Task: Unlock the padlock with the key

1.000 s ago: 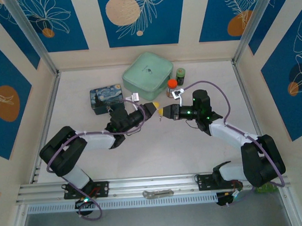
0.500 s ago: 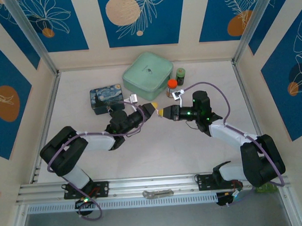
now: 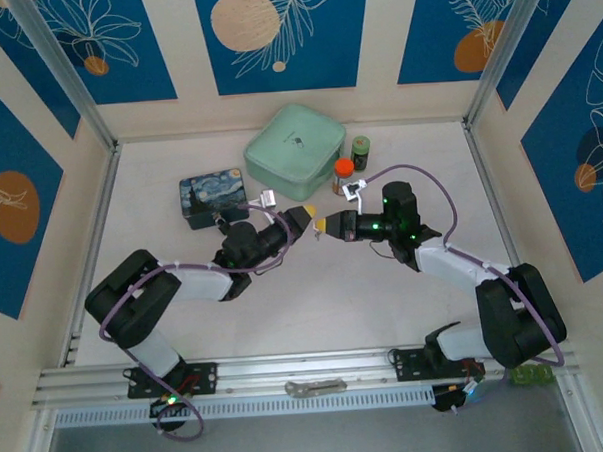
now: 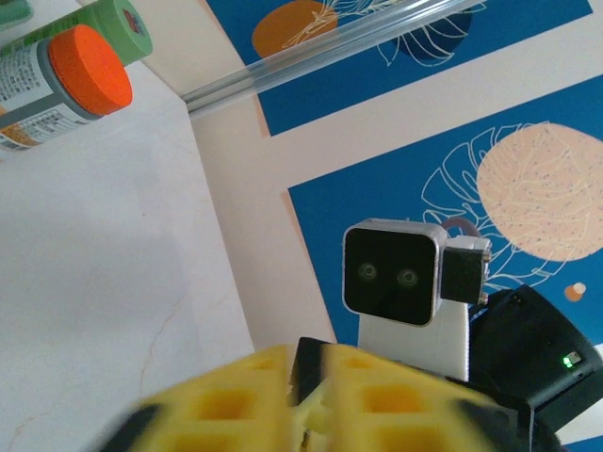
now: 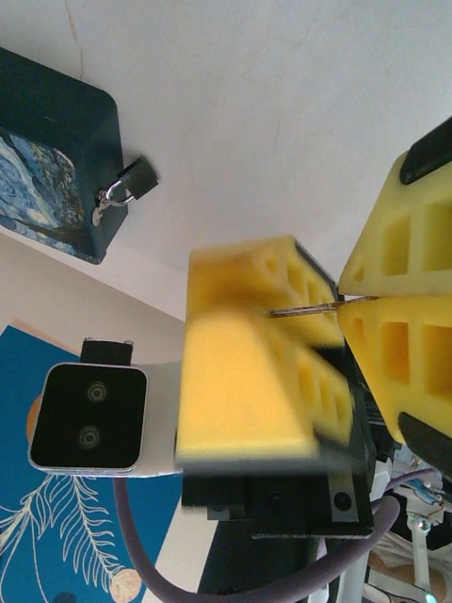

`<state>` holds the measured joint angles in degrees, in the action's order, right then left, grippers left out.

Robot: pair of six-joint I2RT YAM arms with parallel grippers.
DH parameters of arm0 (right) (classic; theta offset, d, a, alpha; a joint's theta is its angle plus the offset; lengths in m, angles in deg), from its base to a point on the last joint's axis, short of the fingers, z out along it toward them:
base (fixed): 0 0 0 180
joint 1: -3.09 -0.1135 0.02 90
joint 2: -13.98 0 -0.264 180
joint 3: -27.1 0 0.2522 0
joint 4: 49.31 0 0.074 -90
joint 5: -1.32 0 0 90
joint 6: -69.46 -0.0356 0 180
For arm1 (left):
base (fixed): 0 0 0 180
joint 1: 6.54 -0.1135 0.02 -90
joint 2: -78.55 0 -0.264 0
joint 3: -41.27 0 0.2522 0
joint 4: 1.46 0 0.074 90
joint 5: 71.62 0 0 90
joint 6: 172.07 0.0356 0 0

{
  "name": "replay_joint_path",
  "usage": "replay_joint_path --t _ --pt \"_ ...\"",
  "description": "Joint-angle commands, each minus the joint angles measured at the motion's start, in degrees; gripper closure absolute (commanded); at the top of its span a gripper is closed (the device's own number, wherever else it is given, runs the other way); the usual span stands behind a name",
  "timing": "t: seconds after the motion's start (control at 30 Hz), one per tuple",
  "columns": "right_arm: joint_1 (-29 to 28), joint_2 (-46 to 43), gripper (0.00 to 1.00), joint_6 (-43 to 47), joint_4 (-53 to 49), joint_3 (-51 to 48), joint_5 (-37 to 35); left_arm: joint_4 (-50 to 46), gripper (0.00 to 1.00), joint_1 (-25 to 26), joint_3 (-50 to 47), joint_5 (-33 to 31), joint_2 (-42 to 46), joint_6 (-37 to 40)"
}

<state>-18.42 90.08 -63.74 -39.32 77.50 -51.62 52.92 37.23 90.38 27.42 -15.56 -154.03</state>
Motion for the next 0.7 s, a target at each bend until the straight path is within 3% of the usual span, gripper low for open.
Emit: replay_joint_path --t 0.0,0.03,0.13,0.23,0.4,0.5,0.67 --pt "1.2 -0.8 1.0 1.5 -1.7 1.0 0.3 2.1 0.14 -1.3 -0.7 0.7 1.3 0.7" --pt "1.7 -1.3 1.0 2.1 -2.8 1.1 0.4 0.7 0.0 -3.2 -1.9 0.8 2.4 1.8" --pt "2.4 -2.8 1.0 4.6 -7.2 1.5 -0.1 -8.4 0.0 -9.0 -5.6 1.0 7.7 7.1" --pt "2.8 -3.7 1.0 6.7 -10.8 2.0 -0.8 -23.5 0.0 -13.9 -6.9 0.1 13.8 15.5" --pt "2.9 -3.7 1.0 7.7 -13.2 2.2 -2.1 -43.8 0.01 -20.9 -7.7 -6.8 20.8 26.3" --pt "2.9 -3.5 1.0 7.7 -13.8 2.5 -2.6 -53.5 0.12 -24.2 -6.6 -11.6 22.0 31.3" --pt "2.6 -3.1 1.0 8.0 -14.6 3.2 -2.9 -57.0 0.33 -29.3 -5.3 -10.5 17.3 35.8"
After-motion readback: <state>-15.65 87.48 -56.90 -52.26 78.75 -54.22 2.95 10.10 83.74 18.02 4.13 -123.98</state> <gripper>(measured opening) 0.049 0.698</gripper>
